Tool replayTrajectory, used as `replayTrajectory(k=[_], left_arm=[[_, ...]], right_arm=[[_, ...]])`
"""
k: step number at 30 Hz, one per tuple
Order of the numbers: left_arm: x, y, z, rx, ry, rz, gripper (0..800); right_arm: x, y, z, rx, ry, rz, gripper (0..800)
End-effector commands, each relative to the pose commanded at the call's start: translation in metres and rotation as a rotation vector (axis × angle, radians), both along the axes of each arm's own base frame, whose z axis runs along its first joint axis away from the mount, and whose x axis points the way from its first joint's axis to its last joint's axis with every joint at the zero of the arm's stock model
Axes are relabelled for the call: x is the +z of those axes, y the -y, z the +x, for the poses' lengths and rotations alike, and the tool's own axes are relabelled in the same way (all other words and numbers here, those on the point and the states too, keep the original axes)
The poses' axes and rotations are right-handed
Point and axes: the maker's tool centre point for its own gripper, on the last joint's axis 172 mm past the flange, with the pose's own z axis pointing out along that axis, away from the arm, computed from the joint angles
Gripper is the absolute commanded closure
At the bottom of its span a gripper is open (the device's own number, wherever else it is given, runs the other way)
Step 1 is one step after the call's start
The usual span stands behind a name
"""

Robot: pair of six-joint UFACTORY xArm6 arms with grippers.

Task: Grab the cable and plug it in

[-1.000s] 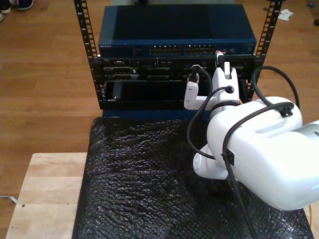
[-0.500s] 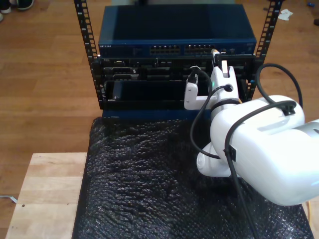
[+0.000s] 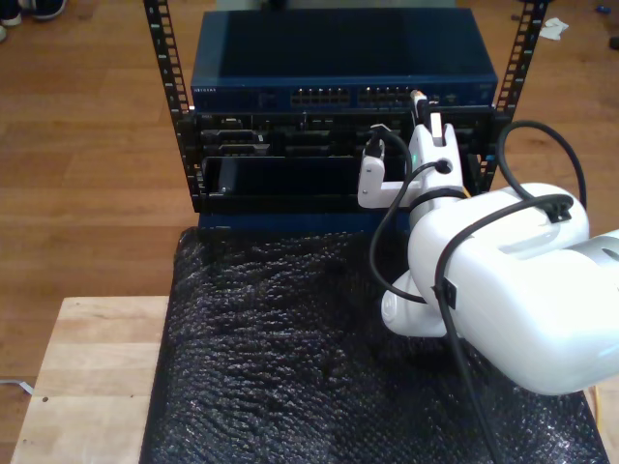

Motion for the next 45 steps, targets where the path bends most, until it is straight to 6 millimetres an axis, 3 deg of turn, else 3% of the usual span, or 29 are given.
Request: replayTrajectory(k=[45], left_arm=[[0.0000,0.0000,0.0000,0.000,0.000,0.000,0]], right_arm=[[-0.0072,-0.0047,0.0085,0.010,0.007,0.000,800]])
